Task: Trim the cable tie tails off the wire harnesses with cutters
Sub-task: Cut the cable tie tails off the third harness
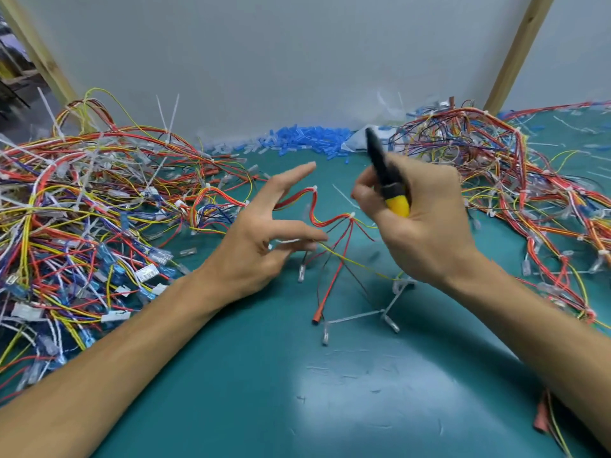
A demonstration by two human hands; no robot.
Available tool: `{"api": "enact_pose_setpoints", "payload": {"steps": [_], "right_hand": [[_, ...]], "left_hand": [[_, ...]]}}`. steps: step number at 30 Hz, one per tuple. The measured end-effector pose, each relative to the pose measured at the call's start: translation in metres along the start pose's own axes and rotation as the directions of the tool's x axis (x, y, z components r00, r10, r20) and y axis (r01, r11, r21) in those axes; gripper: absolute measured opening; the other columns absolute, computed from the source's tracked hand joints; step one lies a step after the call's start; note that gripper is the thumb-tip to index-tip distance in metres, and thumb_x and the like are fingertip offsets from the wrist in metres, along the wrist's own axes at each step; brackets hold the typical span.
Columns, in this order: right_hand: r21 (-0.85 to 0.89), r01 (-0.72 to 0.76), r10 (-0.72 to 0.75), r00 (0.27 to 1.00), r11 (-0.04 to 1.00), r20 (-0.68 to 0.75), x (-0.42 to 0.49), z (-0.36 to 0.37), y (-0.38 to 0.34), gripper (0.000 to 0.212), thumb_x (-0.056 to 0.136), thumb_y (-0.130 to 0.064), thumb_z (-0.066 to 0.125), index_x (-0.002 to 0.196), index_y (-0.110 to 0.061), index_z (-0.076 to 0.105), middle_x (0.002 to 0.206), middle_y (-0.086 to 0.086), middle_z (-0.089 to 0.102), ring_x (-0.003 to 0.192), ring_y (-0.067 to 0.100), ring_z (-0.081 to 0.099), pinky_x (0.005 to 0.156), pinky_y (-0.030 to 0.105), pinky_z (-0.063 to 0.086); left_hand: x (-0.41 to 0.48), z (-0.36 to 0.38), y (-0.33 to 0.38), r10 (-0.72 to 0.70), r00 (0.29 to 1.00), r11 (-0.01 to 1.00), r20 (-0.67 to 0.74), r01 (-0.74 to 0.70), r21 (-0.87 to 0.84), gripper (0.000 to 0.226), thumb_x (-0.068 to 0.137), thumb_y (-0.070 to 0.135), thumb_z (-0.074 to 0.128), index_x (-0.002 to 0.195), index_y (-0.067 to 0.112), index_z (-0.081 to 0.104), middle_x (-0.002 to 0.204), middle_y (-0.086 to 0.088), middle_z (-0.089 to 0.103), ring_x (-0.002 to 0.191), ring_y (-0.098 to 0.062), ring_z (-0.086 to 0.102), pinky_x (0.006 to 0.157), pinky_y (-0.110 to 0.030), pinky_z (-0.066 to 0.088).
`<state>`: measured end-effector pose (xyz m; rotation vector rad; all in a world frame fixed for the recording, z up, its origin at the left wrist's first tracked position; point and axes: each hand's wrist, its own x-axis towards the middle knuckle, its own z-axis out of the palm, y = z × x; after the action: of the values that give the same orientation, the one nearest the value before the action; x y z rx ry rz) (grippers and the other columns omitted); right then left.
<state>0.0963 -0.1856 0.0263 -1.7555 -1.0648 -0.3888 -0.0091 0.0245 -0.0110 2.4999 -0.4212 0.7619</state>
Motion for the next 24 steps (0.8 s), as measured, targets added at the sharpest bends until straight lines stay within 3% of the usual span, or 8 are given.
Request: {"api": "enact_pose_setpoints", "payload": {"steps": [2, 6, 9, 11, 13, 17, 21, 24], "right_hand": [[-0.049, 0.080, -0.074, 0.990, 0.996, 0.123, -0.003, 0.002, 0.001, 0.015, 0.088, -0.012, 0.066, 0.077, -0.004, 0.062, 0.059, 0.008, 0.051, 0.057, 0.030, 0.044, 0.055, 0.042, 0.039], [-0.096, 0.171, -0.137, 0.947, 0.981, 0.290, -0.005, 0.006, 0.003, 0.018, 0.090, -0.017, 0.074, 0.083, -0.016, 0.057, 0.058, -0.009, 0.041, 0.056, 0.014, 0.038, 0.052, 0.040, 0.036], [-0.057, 0.236, -0.200, 0.908, 0.970, 0.368, -0.006, 0.008, 0.002, 0.015, 0.093, -0.025, 0.077, 0.097, -0.017, 0.065, 0.069, -0.014, 0.049, 0.062, 0.009, 0.042, 0.057, 0.039, 0.043], [-0.048, 0.290, -0.247, 0.882, 0.956, 0.402, -0.008, 0.011, 0.003, 0.016, 0.088, -0.017, 0.078, 0.094, -0.016, 0.064, 0.074, -0.013, 0.049, 0.064, 0.014, 0.042, 0.056, 0.042, 0.045], [-0.086, 0.302, -0.252, 0.896, 0.949, 0.366, -0.010, 0.015, 0.003, 0.026, 0.079, -0.008, 0.076, 0.084, -0.019, 0.054, 0.071, -0.012, 0.042, 0.064, 0.019, 0.036, 0.052, 0.044, 0.043], [-0.121, 0.215, -0.183, 0.956, 0.969, 0.228, -0.007, 0.017, 0.005, 0.026, 0.086, -0.020, 0.079, 0.082, -0.017, 0.053, 0.062, -0.014, 0.037, 0.059, 0.013, 0.033, 0.052, 0.037, 0.035], [-0.060, 0.241, -0.214, 0.932, 0.969, 0.292, -0.006, 0.012, 0.009, 0.031, 0.086, -0.014, 0.082, 0.082, -0.023, 0.053, 0.061, -0.016, 0.038, 0.058, 0.005, 0.037, 0.053, 0.026, 0.031], [-0.045, 0.234, -0.210, 0.928, 0.971, 0.308, -0.009, 0.017, 0.007, 0.044, 0.079, -0.001, 0.083, 0.079, -0.025, 0.047, 0.061, -0.016, 0.034, 0.057, 0.003, 0.036, 0.051, 0.032, 0.033]], "left_hand": [[0.001, 0.002, 0.003, 0.006, 0.998, 1.000, -0.060, -0.005, 0.020, 0.028, 0.090, -0.002, 0.079, 0.113, 0.015, 0.082, 0.146, -0.019, 0.051, 0.139, -0.026, 0.048, 0.110, -0.022, 0.041], [0.003, 0.005, 0.007, -0.035, 0.971, 0.996, -0.238, 0.055, 0.077, 0.017, 0.093, 0.022, 0.075, 0.109, 0.022, 0.080, 0.097, -0.007, 0.062, 0.092, -0.028, 0.053, 0.083, -0.043, 0.044], [-0.001, 0.009, 0.005, -0.020, 0.983, 0.990, -0.182, 0.045, 0.134, 0.013, 0.094, 0.018, 0.072, 0.087, 0.011, 0.079, 0.081, 0.004, 0.060, 0.080, -0.018, 0.048, 0.071, -0.052, 0.040], [-0.003, 0.012, 0.008, -0.004, 0.989, 0.988, -0.147, 0.026, 0.150, 0.016, 0.095, 0.014, 0.068, 0.079, 0.014, 0.067, 0.079, 0.008, 0.055, 0.079, -0.014, 0.043, 0.070, -0.054, 0.039], [-0.004, 0.013, 0.010, 0.027, 0.993, 0.988, -0.117, -0.008, 0.153, 0.012, 0.096, 0.016, 0.068, 0.084, 0.016, 0.070, 0.082, 0.003, 0.063, 0.079, -0.021, 0.050, 0.071, -0.053, 0.040], [-0.004, 0.010, 0.014, -0.009, 1.000, 0.989, 0.024, 0.006, 0.147, 0.034, 0.104, 0.035, 0.056, 0.094, 0.011, 0.078, 0.093, -0.001, 0.072, 0.090, -0.031, 0.061, 0.079, -0.053, 0.039], [-0.004, 0.010, 0.018, -0.067, 0.991, 0.985, 0.113, 0.048, 0.166, 0.040, 0.106, 0.036, 0.049, 0.095, 0.007, 0.074, 0.096, -0.001, 0.071, 0.095, -0.031, 0.061, 0.083, -0.053, 0.040], [-0.004, 0.011, 0.019, -0.058, 0.989, 0.991, 0.137, 0.040, 0.128, 0.036, 0.105, 0.032, 0.052, 0.096, 0.005, 0.074, 0.098, -0.002, 0.071, 0.095, -0.032, 0.063, 0.084, -0.055, 0.043]]}}
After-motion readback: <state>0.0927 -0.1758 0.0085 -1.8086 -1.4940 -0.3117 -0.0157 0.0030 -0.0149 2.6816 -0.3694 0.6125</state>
